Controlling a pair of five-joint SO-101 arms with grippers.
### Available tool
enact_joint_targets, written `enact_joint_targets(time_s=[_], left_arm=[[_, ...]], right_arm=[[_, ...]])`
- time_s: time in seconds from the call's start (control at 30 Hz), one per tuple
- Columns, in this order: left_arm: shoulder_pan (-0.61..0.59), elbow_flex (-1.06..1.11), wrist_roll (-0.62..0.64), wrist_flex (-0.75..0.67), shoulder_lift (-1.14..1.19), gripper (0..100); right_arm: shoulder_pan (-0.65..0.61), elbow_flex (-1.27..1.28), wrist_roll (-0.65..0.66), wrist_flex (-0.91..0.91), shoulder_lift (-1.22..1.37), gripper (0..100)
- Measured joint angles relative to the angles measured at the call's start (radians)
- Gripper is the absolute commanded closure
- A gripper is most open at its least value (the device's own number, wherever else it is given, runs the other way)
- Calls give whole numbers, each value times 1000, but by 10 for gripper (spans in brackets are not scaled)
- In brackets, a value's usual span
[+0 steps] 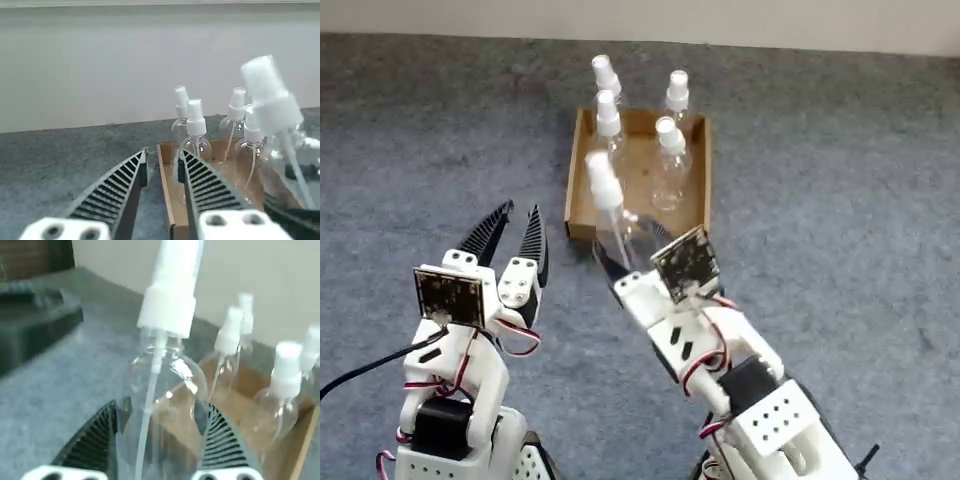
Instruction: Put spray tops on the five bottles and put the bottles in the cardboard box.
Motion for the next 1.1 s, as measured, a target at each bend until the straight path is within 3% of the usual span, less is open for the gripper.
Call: enact_joint_targets(time_s=[0.13,0.27,0.5,0.77,1.0,1.1], left_arm=[[2,0,0,0,0,909],[20,0,0,0,0,908],[245,-6,-63,84,0,806],[445,-63,-75,184,0,754],[460,-63,-75,184,0,760],[408,-43,-71,155,0,771]], right_arm=[[3,-132,0,60,2,998],[3,-167,0,60,2,995],[3,-221,-91,46,2,995],[9,-222,-109,40,2,995],[3,-229,-115,40,153,995],[-43,-235,-121,64,212,995]])
